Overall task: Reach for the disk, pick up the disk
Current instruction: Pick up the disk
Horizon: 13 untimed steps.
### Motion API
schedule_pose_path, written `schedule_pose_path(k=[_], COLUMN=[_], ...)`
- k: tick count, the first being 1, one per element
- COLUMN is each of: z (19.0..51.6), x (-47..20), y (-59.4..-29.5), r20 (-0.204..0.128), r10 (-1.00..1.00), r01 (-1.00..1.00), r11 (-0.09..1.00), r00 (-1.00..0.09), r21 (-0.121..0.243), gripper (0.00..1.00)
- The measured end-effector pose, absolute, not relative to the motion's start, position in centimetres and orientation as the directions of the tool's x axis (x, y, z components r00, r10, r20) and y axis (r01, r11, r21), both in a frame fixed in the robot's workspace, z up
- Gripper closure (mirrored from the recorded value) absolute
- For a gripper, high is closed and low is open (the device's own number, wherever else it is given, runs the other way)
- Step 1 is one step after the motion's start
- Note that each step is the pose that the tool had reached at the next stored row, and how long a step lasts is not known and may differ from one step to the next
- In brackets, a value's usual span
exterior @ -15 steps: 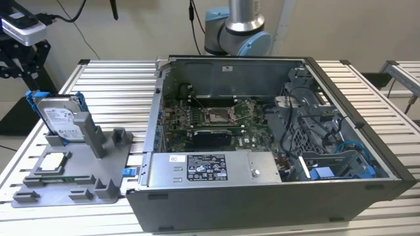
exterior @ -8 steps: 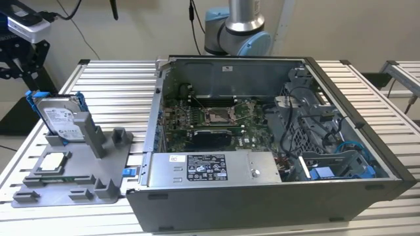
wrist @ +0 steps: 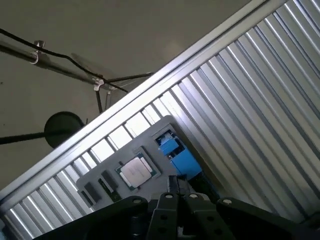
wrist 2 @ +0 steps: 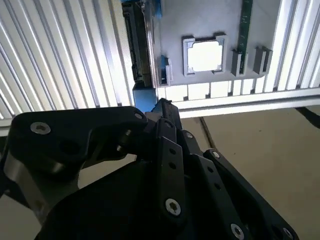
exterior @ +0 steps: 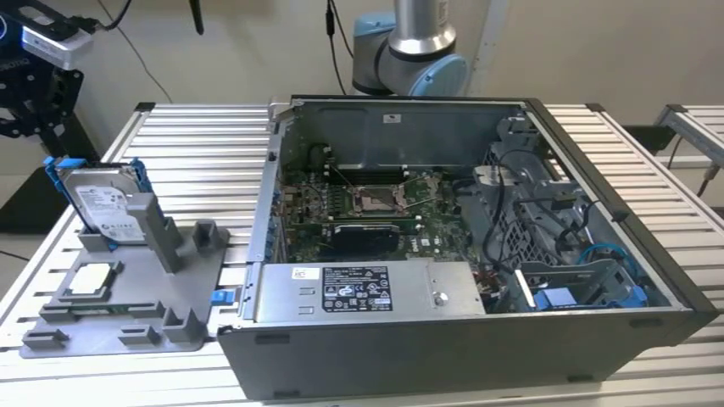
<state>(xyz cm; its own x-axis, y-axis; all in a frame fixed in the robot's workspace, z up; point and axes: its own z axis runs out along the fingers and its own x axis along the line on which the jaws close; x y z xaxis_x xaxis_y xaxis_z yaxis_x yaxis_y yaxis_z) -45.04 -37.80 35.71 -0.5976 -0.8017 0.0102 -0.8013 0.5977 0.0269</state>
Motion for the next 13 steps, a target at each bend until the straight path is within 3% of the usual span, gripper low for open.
schedule_pose_path(k=[13], z=[35.71], x=[-45.04], y=[-37.8], r20=[0.011], r10=[-0.829], r01=[-0.828], r11=[0.56], r00=[-0.56], r21=[0.026], gripper=[1.0])
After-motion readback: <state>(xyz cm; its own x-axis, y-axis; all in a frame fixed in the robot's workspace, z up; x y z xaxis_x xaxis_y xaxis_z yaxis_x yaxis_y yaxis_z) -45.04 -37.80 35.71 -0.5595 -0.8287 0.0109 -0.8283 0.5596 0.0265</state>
